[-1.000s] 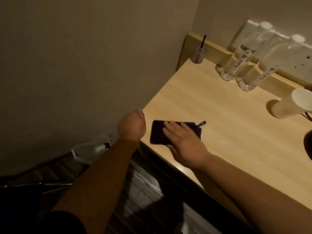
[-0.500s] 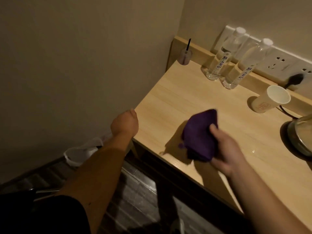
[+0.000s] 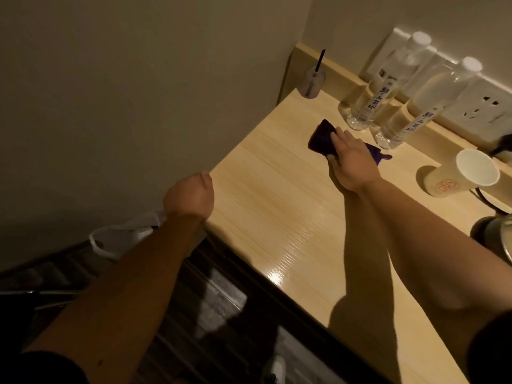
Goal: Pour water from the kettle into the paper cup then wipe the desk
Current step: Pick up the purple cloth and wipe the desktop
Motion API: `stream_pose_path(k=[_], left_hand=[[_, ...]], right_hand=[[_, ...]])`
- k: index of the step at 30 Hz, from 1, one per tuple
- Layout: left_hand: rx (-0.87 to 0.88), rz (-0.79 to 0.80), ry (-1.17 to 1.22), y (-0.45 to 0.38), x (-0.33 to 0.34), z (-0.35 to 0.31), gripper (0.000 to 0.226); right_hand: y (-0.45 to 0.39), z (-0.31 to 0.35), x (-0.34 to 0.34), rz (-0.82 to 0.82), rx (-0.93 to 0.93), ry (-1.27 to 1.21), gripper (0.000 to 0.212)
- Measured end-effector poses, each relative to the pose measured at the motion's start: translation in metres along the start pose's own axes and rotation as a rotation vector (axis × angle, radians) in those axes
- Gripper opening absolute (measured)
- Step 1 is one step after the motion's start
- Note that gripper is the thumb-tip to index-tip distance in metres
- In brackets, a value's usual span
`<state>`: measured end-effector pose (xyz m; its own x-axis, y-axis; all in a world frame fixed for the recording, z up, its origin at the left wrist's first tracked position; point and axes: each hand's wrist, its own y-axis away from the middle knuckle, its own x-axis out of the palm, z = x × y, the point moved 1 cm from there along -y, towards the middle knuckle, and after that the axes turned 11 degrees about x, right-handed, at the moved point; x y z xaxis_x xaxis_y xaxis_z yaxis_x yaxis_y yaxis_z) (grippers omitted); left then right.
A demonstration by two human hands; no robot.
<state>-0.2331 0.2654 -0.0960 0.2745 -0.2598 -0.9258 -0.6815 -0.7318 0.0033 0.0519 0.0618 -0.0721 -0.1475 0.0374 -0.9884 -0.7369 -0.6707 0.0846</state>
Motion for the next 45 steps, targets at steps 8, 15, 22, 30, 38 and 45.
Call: stream_pose_path(k=[8, 15, 22, 30, 38, 45], left_hand=[[0.024, 0.037, -0.010, 0.002, -0.005, -0.004, 0.058], [0.019, 0.073, -0.017, 0.005, -0.013, -0.009, 0.062], [0.005, 0.133, 0.038, 0.010, -0.019, -0.013, 0.058], [0.081, 0.132, -0.086, 0.043, 0.000, -0.060, 0.060], [0.087, 0.058, -0.241, 0.050, 0.018, -0.063, 0.061], [0.088, 0.052, -0.261, 0.049, 0.018, -0.065, 0.061]], right_hand=[[0.167, 0.045, 0.014, 0.090, -0.144, -0.121, 0.054], [0.311, 0.080, 0.027, 0.245, -0.141, -0.224, 0.054], [0.336, 0.087, -0.046, 0.576, 0.577, -1.488, 0.032], [0.217, -0.004, -0.095, 0.102, 0.603, -1.232, 0.022], [0.075, -0.072, -0.027, -0.010, 0.039, -0.030, 0.048], [0.118, -0.080, -0.007, 0.007, -0.054, -0.020, 0.051]])
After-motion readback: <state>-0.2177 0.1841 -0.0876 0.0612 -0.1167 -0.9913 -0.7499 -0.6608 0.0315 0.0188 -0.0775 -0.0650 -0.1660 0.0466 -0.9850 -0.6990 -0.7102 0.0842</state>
